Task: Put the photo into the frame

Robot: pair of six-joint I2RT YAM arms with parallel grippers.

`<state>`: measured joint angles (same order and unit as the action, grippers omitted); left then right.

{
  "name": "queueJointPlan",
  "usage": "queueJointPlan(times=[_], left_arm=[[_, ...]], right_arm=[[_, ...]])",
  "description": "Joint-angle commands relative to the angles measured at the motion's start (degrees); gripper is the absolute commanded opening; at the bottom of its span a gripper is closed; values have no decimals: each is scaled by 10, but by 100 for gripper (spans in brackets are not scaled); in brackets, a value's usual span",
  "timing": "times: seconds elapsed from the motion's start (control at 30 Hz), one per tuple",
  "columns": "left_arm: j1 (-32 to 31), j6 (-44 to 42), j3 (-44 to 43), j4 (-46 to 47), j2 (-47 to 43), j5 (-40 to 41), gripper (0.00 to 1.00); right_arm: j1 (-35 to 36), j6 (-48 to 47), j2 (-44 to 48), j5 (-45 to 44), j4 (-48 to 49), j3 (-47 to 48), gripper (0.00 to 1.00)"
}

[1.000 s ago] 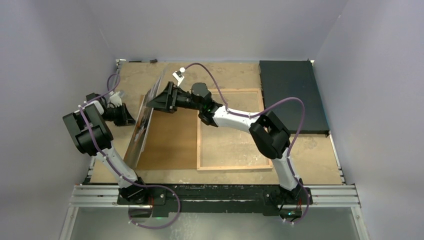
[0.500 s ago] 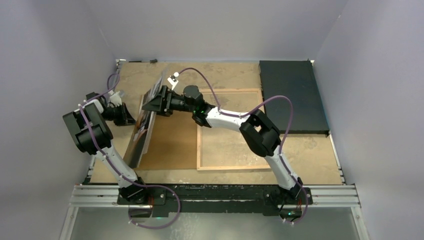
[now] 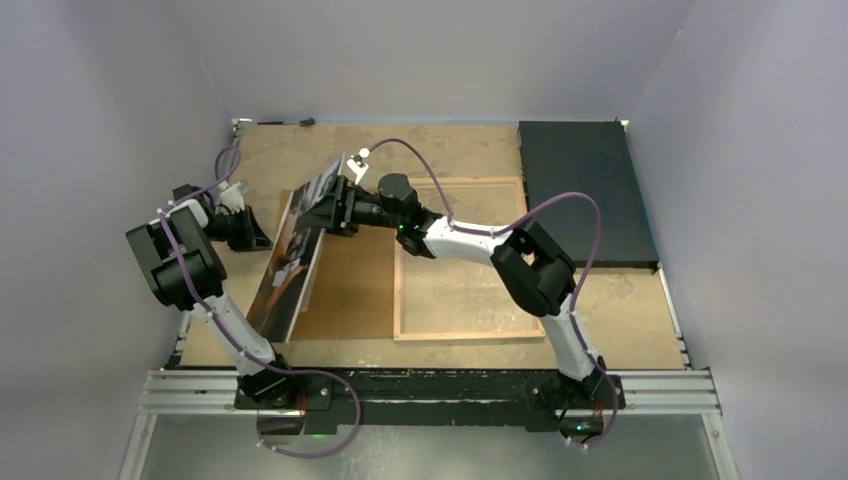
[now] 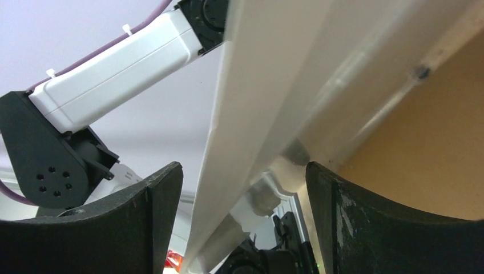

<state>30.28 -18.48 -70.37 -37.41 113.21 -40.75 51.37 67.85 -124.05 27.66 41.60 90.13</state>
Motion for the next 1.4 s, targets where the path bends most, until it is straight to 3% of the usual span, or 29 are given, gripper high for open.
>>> queueJointPlan(times=[0.0, 0.37, 0.57, 0.87, 1.0, 1.17, 1.23, 1.37], left_arm=[[-50, -2, 54, -18, 42, 34, 0], [-49, -28, 71, 41, 0, 158, 0], [-43, -42, 67, 46, -10, 183, 0], [-31, -40, 72, 92, -9, 254, 0], [-9, -30, 40, 75, -9, 233, 0], [-6, -45, -1, 9, -28, 148, 22], [-7, -66, -10, -18, -30, 122, 41], [-11, -89, 11, -9, -39, 138, 44]], right_arm=[[-25, 19, 47, 12, 65, -46, 79], [-47, 23, 88, 15, 91, -144, 64], [-54, 59, 78, 21, 137, -192, 59], [-66, 78, 84, 35, 179, -243, 58], [-69, 93, 81, 39, 207, -267, 58], [-71, 116, 65, 46, 239, -271, 59], [-74, 124, 60, 47, 248, -270, 58], [-81, 137, 51, 50, 257, -264, 57]])
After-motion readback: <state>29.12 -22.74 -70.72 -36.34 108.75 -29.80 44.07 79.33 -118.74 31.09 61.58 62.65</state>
